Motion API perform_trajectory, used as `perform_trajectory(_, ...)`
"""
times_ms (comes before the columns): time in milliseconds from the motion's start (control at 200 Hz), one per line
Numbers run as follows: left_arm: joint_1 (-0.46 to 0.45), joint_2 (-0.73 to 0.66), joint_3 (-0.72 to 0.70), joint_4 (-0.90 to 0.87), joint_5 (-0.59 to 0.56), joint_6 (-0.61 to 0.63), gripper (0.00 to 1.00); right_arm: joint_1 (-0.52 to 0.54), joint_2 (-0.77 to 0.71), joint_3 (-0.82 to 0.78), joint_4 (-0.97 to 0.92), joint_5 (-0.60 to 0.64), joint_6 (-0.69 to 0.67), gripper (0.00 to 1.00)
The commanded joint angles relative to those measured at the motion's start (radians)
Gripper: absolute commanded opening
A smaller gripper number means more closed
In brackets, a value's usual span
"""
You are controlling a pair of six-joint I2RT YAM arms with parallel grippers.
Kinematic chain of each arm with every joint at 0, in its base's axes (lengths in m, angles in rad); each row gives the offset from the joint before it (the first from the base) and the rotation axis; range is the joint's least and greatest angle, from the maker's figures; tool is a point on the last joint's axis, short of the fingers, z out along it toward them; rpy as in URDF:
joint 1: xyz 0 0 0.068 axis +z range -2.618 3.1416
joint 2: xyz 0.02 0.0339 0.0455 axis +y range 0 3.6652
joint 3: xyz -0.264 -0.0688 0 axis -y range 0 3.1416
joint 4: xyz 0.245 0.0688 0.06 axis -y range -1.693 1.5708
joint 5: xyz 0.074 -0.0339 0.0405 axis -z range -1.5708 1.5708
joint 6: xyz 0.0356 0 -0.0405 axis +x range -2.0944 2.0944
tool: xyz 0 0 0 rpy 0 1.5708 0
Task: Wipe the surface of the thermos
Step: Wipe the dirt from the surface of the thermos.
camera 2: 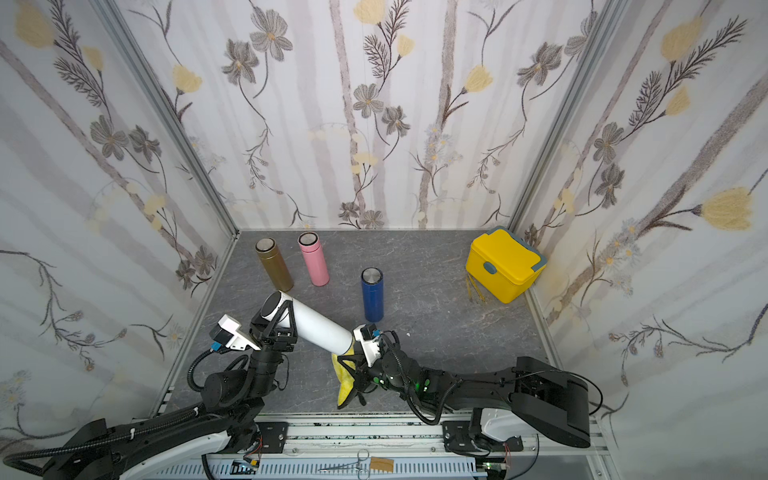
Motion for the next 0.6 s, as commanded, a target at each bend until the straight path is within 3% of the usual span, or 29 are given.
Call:
perform_trajectory(0,0.000,-0.002,0.019,-0.015,0.049,-0.015,0.00,0.003,-0.016,0.011,0.099,-0.026,-0.019,0.00)
perform_trajectory(135,0.002,-0.009,0.028,-0.041,0.068,-0.021,0.00,-0.020,-0.126,-0.023,0.019,0.104,-0.017,0.00)
perform_trajectory(260,0.002,-0.011,0.036,-0.062,0.080,-0.026,0.00,-0.058,-0.192,-0.073,0.005,0.127,-0.018,0.00)
perform_trajectory(595,0.003,0.014,0.045,-0.058,0.085,-0.023,0.00,0.017,-0.114,-0.011,0.082,-0.015,-0.049,0.00)
